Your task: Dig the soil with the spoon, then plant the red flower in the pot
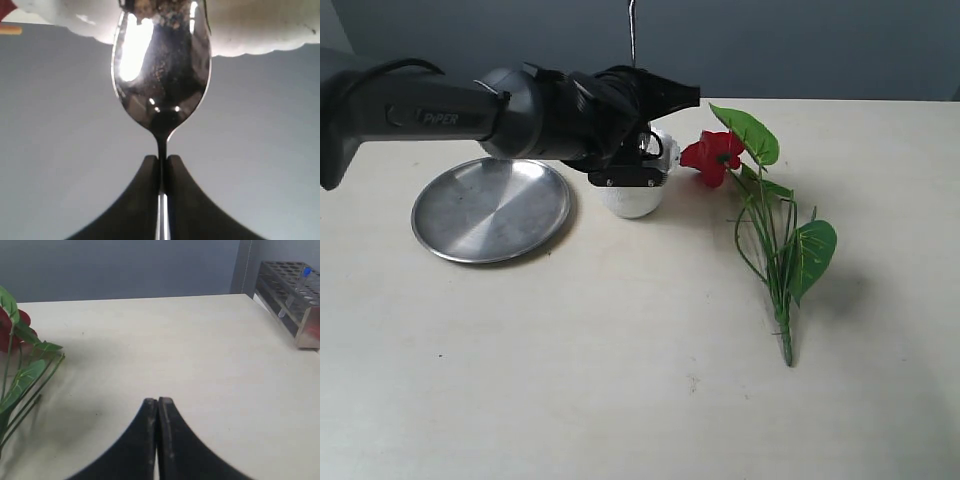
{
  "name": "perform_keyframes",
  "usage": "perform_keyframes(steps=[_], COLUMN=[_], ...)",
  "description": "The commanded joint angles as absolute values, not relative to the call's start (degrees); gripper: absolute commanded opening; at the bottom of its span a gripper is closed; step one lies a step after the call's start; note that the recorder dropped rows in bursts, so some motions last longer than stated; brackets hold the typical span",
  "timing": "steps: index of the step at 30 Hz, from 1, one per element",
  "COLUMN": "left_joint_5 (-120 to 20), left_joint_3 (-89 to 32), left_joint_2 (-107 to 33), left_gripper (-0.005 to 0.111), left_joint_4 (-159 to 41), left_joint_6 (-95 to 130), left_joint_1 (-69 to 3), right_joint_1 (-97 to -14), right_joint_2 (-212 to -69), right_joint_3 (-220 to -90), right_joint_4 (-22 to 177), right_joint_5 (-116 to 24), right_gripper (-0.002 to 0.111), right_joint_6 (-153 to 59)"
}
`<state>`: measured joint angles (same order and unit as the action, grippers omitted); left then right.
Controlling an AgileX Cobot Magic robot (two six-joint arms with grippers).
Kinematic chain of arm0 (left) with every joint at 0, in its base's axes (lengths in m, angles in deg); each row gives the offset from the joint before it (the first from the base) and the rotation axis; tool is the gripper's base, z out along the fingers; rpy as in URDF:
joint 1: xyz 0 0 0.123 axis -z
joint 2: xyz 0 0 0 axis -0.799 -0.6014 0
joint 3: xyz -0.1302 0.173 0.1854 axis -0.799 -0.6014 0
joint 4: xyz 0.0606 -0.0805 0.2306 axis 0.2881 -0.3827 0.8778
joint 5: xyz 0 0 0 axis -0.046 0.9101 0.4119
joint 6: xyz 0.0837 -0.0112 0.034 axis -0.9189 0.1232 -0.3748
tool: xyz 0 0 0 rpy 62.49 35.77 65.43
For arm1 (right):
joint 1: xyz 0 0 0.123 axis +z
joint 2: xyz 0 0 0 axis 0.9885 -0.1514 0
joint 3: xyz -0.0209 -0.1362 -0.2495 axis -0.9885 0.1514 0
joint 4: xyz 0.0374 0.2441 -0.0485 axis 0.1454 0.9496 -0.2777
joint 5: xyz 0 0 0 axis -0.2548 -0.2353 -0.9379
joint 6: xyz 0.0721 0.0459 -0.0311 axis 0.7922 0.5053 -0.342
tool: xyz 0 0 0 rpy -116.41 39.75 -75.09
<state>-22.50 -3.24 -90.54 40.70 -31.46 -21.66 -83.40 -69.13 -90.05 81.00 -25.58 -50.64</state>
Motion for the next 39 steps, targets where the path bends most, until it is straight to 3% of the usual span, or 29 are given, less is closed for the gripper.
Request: perform_keyframes(steps=[1, 39], left_joint_5=[-23.3, -20.7], left_joint_3=[-3.0, -7.2], left_joint_2=[-89.9, -92.8], left_gripper=[0.0, 0.0], left_joint_4=[40.6, 40.6], left_joint_6=[-31.5, -31.4], left_joint_1=[-22.6, -22.0], right_joint_1=[-83.3, -83.3], right_joint_2=[-68.9, -68.9], right_joint_3=[-90.0, -90.0], right_joint_4=[81.0, 81.0], right_joint_5=[-25.7, -25.7], right_gripper=[0.0, 0.0], right_joint_6=[-50.7, -50.7])
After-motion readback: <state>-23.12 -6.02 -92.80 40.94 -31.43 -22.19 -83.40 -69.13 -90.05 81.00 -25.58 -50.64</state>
